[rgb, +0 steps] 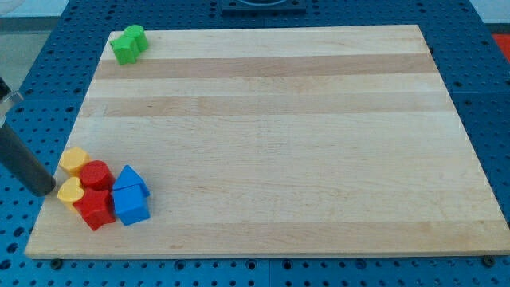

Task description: Move the blue triangle above the red star

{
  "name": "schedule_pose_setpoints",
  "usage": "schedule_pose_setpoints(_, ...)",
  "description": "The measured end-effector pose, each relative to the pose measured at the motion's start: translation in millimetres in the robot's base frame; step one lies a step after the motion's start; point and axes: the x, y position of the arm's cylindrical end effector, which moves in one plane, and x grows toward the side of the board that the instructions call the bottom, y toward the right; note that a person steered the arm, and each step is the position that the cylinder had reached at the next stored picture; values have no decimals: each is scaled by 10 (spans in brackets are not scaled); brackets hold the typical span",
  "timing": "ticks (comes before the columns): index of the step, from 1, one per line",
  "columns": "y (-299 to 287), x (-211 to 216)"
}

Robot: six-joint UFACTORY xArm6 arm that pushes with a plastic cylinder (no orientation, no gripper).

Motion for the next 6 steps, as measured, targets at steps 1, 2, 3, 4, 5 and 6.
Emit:
schedule_pose_setpoints(1, 200, 448)
schedule_pose_setpoints(2, 773, 679)
schedule_pose_setpoints(3, 1283, 286)
schedule_pose_setpoints(4, 1357, -221)
schedule_pose_setpoints(5, 1360, -467)
schedule_pose_setpoints(6, 1502, -277)
